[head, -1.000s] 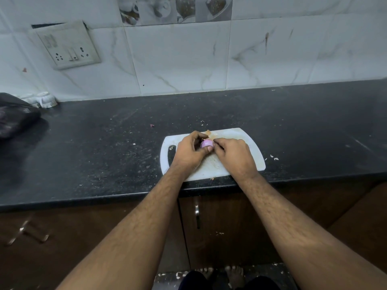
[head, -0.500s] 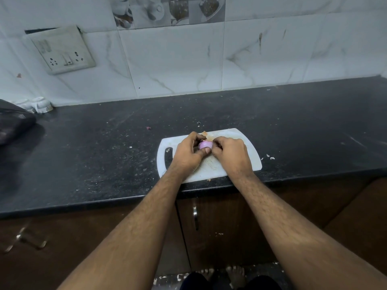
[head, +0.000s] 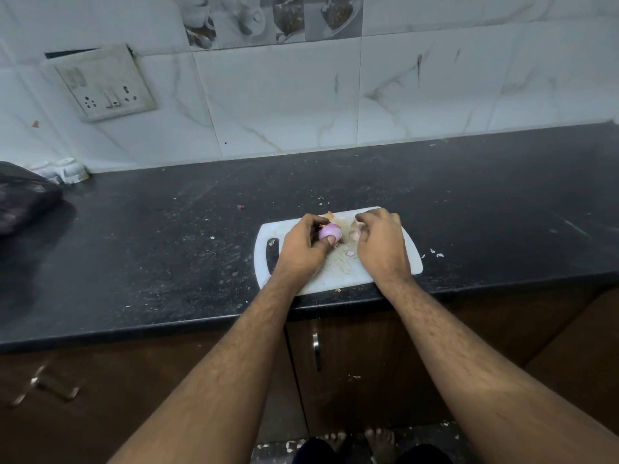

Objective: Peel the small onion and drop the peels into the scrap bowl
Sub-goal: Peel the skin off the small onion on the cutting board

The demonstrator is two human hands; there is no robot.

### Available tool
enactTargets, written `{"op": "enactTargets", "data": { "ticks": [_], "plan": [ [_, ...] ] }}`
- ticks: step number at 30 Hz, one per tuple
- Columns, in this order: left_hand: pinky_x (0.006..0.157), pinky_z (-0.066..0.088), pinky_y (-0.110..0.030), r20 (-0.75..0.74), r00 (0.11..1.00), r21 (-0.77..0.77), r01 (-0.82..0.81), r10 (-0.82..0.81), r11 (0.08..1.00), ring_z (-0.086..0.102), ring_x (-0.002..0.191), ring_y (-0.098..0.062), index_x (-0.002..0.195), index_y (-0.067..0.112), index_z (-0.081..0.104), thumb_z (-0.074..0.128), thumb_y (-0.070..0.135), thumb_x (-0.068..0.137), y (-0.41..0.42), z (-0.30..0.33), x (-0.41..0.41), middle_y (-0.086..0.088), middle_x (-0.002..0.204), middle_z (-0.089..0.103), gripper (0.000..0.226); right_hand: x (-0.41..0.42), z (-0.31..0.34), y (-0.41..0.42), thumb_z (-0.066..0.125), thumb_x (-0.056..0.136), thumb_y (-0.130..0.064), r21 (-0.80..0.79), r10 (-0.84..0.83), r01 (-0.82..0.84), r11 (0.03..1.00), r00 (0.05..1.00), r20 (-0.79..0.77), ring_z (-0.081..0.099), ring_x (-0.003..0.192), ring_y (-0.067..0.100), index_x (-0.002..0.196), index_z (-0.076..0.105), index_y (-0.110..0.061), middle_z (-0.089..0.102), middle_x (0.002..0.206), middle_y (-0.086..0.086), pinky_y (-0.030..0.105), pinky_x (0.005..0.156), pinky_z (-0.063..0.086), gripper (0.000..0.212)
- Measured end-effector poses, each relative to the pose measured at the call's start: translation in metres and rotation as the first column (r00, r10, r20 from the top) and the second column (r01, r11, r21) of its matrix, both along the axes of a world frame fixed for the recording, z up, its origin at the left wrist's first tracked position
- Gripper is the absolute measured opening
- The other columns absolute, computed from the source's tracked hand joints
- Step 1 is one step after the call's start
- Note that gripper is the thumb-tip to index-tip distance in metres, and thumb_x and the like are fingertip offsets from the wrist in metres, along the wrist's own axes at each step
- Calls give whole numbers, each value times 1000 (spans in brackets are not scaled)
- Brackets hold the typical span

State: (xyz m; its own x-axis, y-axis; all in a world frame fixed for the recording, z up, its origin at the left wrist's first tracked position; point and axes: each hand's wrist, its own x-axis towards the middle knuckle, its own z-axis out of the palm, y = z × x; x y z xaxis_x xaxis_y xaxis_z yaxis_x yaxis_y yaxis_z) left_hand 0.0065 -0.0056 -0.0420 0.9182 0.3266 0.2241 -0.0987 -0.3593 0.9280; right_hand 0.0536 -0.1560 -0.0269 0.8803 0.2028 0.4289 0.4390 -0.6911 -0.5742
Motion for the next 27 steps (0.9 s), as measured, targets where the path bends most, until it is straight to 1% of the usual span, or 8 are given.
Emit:
{"op": "enactTargets", "data": {
  "ticks": [2,4,8,14,17,19,23,27],
  "plan": [
    [99,52,-23,15,1000,12,10,-10,1000,69,113,-14,121,13,64,73,13,93,0,-1,1,0,118,73,29,-2,1,2,48,93,-3,-54,62,-60,997,997,40,49,119,26,124,70,-12,64,127,3,43,100,42,39],
    [103,53,-28,33,999,42,27,-29,999,68,114,-14,122,14,65,72,13,93,1,-1,2,0,120,73,31,-6,2,3,49,95,-14,-18,136,-135,991,990,45,53,117,22,125,70,-16,66,124,-1,41,101,42,36],
    [104,53,-27,60,997,52,51,-54,997,69,115,-14,124,12,65,68,5,94,1,-2,1,-1,119,74,31,-6,2,3,58,99,-35,60,232,-231,971,973,-13,63,99,13,121,71,-28,69,104,-6,33,88,52,26],
    [108,50,-27,54,996,59,61,-64,996,66,119,-13,123,17,64,65,0,95,-2,-2,1,2,120,71,33,-7,1,3,56,102,-27,-32,232,-231,972,973,14,64,92,18,127,70,-23,69,101,0,32,82,52,29],
    [103,49,-19,47,997,35,66,-68,997,65,117,-9,121,16,64,66,-2,95,-2,0,0,3,120,71,32,-11,2,5,50,103,-22,-143,220,-214,966,975,29,63,92,24,124,68,-16,66,101,6,40,80,53,28],
    [97,47,-10,46,997,32,68,-69,997,65,113,-3,121,13,64,65,-4,94,-3,1,-1,3,120,70,32,-13,3,6,48,104,-22,-184,206,-199,963,978,20,64,93,26,124,66,-13,64,102,8,39,79,52,29],
    [94,45,-5,50,995,32,88,-90,996,62,112,5,121,10,63,61,-10,94,-4,2,-2,1,123,69,34,-14,8,8,54,102,-30,-194,176,-178,965,984,-28,59,92,21,122,66,-12,64,102,7,34,78,47,30],
    [95,48,-9,53,993,13,101,-102,995,66,113,-4,121,10,62,62,-9,93,-3,2,-2,-1,121,72,33,-14,11,6,55,101,-34,-129,160,-166,978,985,-57,61,92,23,117,69,-9,68,100,9,38,82,50,33]
  ]
}}
